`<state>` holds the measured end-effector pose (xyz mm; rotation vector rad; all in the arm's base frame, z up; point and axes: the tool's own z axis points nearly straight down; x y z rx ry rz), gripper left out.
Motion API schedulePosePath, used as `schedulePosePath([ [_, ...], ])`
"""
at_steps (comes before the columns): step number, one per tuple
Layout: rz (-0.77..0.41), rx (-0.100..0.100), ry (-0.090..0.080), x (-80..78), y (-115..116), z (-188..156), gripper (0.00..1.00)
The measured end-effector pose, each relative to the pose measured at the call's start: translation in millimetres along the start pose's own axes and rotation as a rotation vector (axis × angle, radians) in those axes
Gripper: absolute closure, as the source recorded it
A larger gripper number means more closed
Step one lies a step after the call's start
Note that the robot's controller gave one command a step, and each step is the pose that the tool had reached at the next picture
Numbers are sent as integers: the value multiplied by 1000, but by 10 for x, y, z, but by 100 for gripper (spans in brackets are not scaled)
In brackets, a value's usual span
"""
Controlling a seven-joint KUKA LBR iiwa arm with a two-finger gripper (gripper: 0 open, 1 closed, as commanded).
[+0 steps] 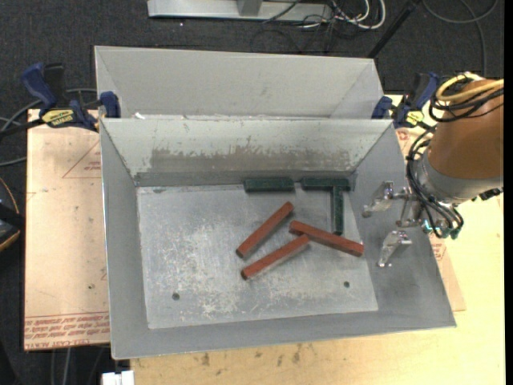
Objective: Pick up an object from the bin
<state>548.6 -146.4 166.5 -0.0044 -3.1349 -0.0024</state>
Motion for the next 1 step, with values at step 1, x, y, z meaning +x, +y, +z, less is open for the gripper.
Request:
schedulePosePath([
  [1,-3,1,-8,-20,6,-44,0],
])
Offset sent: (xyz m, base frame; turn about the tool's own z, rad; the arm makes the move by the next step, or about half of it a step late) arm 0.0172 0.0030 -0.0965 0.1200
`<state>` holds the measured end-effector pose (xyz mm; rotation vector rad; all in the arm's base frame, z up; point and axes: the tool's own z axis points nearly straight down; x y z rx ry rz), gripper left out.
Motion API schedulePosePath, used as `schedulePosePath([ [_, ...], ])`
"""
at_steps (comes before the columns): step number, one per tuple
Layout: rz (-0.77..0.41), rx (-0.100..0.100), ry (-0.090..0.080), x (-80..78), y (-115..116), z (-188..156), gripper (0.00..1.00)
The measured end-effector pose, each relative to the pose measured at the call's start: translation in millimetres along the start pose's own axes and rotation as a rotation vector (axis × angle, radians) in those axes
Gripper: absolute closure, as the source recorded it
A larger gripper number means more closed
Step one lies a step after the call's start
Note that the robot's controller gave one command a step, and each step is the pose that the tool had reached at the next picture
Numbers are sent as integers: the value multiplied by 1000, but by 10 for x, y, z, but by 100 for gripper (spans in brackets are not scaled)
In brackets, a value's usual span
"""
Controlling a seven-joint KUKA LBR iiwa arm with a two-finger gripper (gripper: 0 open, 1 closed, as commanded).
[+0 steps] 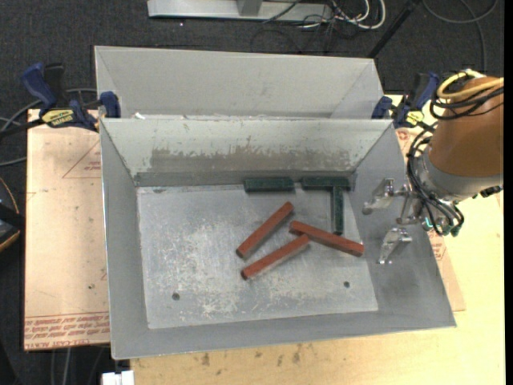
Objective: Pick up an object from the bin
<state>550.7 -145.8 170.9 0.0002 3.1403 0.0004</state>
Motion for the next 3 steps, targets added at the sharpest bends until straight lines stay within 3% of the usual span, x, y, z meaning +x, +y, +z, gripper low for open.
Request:
schedulePosePath([
  [1,121,1,-12,-226,11,876,100],
  [2,122,1,-10,-189,23,966,0],
  [3,121,2,-13,-200,25,949,100],
])
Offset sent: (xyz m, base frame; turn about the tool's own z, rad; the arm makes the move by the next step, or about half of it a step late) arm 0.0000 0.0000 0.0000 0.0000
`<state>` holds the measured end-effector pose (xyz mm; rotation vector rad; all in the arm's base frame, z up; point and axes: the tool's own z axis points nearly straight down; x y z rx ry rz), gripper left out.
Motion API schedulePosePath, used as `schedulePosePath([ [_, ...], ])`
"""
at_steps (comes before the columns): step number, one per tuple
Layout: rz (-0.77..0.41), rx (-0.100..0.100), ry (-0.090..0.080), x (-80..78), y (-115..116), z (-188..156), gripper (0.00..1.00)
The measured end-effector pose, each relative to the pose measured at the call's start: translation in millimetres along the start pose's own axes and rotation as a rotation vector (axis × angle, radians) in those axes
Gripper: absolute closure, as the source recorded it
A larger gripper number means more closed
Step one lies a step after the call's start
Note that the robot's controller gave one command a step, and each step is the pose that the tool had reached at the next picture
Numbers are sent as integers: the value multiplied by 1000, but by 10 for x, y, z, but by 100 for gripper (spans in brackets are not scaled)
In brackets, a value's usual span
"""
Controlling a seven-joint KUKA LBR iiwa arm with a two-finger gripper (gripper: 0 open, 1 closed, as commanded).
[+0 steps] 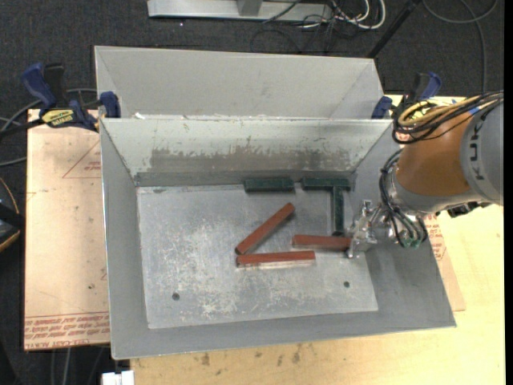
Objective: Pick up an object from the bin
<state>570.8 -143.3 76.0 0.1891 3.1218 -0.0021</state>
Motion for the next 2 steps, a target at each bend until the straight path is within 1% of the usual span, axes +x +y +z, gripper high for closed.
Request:
schedulePosePath([
  [1,0,0,0,0,0,0,100],
  [2,5,-1,10,66,73,-1503,100],
])
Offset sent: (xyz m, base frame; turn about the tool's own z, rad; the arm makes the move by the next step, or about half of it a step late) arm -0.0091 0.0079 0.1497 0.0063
